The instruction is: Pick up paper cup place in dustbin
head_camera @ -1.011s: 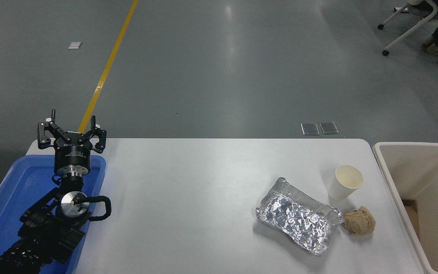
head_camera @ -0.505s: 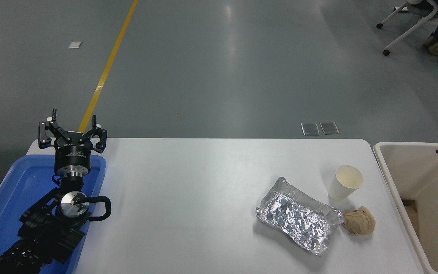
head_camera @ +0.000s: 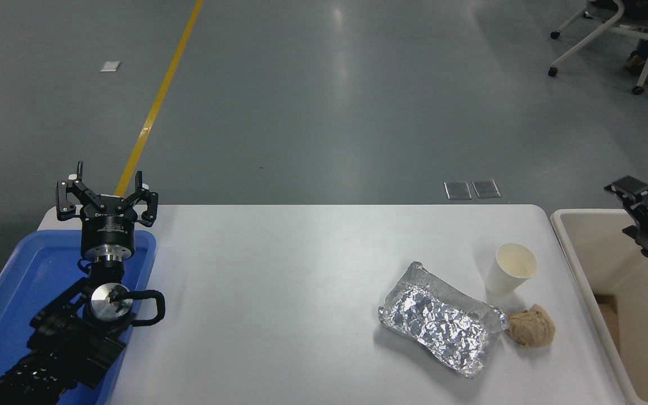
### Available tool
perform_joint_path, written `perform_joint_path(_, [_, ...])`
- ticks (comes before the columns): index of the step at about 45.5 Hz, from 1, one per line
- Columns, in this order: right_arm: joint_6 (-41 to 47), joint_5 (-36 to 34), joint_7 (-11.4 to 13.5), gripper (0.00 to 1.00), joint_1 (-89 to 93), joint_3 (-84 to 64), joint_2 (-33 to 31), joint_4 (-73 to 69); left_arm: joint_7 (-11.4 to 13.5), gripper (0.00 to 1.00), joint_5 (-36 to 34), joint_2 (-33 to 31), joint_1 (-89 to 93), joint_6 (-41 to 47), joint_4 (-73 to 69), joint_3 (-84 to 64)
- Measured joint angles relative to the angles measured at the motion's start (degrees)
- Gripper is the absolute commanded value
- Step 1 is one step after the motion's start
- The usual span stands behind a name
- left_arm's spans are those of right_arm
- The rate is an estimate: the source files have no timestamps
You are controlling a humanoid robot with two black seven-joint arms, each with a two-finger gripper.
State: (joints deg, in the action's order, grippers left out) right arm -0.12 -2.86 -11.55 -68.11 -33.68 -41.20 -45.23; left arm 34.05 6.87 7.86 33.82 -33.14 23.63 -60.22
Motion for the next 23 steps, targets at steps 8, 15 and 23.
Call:
perform_joint_path(8, [2.87, -3.31, -0.29, 1.0, -10.74, -14.03, 5.39, -4.12, -0.05, 0.99, -0.02, -0.03, 0.02, 0.0, 0.0, 0.01])
perform_joint_path(15, [5.67, -2.42, -0.48, 1.0, -18.94, -23.36, 10.23, -9.7, -0.05, 0.99, -0.01, -0.01, 0.03, 0.0, 0.0, 0.01])
perform_joint_path(23, [7.57, 5.21, -0.67, 1.0, -26.24, -29.31, 12.89, -17.79, -0.05, 0.99, -0.01, 0.02, 0.03, 0.01, 0.01, 0.01])
